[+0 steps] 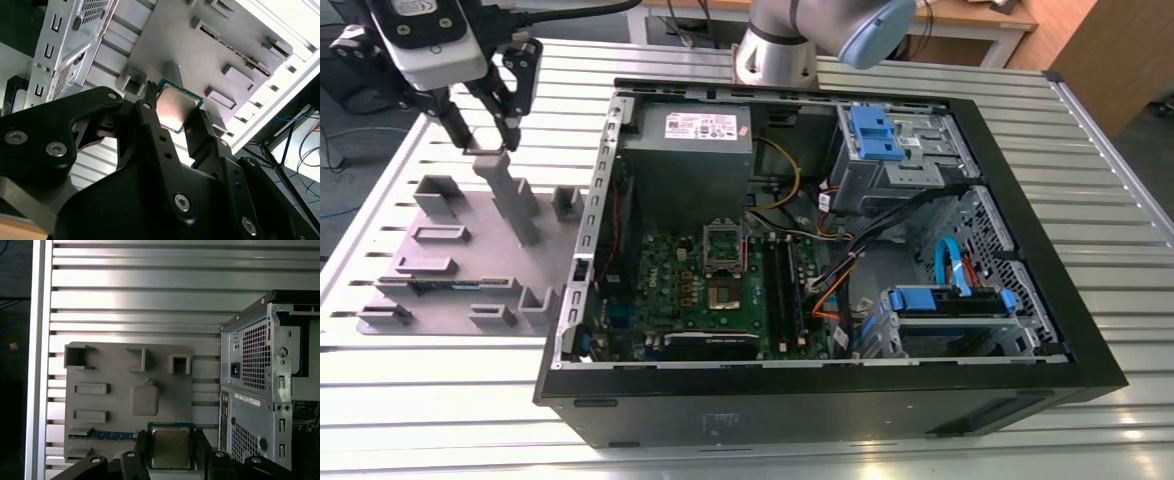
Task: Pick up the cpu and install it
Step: 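Pick up the cpu and move it towards the insertion slot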
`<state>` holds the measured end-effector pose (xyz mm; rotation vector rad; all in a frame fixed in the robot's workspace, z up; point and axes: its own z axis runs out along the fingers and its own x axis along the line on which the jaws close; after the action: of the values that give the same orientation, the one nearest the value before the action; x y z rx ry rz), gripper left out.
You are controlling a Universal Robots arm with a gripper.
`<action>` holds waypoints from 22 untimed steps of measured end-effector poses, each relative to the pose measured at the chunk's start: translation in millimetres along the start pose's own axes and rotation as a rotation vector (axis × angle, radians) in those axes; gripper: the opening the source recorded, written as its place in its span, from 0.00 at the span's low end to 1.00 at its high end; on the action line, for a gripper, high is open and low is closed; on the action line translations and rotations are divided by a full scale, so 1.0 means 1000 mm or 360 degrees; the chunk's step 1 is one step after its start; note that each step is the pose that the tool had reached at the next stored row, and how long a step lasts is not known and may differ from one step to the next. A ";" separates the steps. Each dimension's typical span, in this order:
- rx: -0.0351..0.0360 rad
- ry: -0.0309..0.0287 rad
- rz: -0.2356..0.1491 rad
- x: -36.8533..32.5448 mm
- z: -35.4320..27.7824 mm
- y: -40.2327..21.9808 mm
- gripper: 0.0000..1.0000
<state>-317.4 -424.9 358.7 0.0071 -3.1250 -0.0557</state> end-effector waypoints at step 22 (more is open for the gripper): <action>0.0000 -0.00001 0.0000 -0.0135 -0.0001 0.0001 0.47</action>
<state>-303.9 -424.7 358.5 0.0070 -3.1251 -0.0558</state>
